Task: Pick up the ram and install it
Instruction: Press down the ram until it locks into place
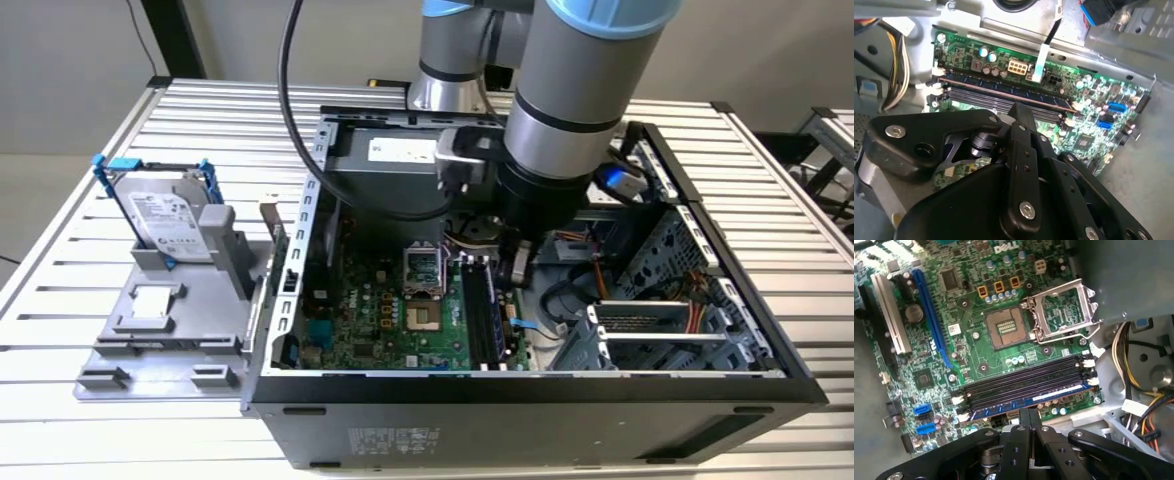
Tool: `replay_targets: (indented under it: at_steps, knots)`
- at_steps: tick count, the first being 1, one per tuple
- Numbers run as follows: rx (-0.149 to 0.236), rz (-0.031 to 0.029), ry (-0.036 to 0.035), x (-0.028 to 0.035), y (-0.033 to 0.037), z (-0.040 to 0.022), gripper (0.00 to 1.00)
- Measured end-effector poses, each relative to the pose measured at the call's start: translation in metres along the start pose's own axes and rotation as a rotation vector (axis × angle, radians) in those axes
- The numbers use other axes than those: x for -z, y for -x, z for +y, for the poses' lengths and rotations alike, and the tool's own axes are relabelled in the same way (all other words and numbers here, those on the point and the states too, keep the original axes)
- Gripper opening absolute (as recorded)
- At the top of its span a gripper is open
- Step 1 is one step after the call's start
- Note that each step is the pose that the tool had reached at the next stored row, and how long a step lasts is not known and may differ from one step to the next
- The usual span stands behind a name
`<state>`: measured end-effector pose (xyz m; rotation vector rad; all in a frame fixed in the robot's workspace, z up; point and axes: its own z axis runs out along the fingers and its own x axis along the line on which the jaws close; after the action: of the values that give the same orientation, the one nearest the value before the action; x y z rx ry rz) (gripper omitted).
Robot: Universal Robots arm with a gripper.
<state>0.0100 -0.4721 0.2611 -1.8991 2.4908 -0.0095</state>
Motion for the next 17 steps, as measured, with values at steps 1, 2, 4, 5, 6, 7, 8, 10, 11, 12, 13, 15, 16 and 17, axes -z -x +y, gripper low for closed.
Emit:
replay_targets:
  at_steps: [1,2,4,5,6,7,8,10,11,12,13,15,16,17]
  knots:
    - [0.017,-0.0002,0.0000,0.0000,0.0000,0.0000,0.00]
    - [0.035,-0.0004,0.0001,0.0000,0.0000,0.0000,0.00]
    - [0.072,-0.0008,0.0002,0.0000,0.0000,0.0000,0.00]
    - [0.090,-0.0010,0.0004,0.0000,0.0000,0.0000,0.00]
    - [0.108,-0.0012,0.0004,-0.0001,0.0000,0.0000,0.00]
    - [0.127,-0.0014,0.0005,-0.0001,0.0000,0.0000,0.00]
    - [0.145,-0.0016,0.0006,-0.0002,0.0000,0.0001,0.00]
    - [0.181,-0.0019,0.0007,-0.0004,-0.0001,0.0001,0.00]
    - [0.199,-0.0020,0.0008,-0.0006,-0.0001,0.0000,0.00]
    - [0.219,-0.0022,0.0008,-0.0008,0.0000,0.0000,0.00]
    - [0.235,-0.0025,0.0009,-0.0010,0.0000,0.0000,0.00]
    - [0.269,-0.0028,0.0010,-0.0013,0.0000,0.0000,0.00]
    - [0.283,-0.0034,0.0010,-0.0019,0.0000,0.0000,0.00]
    - [0.288,-0.0034,0.0011,-0.0028,0.0000,0.0000,0.00]
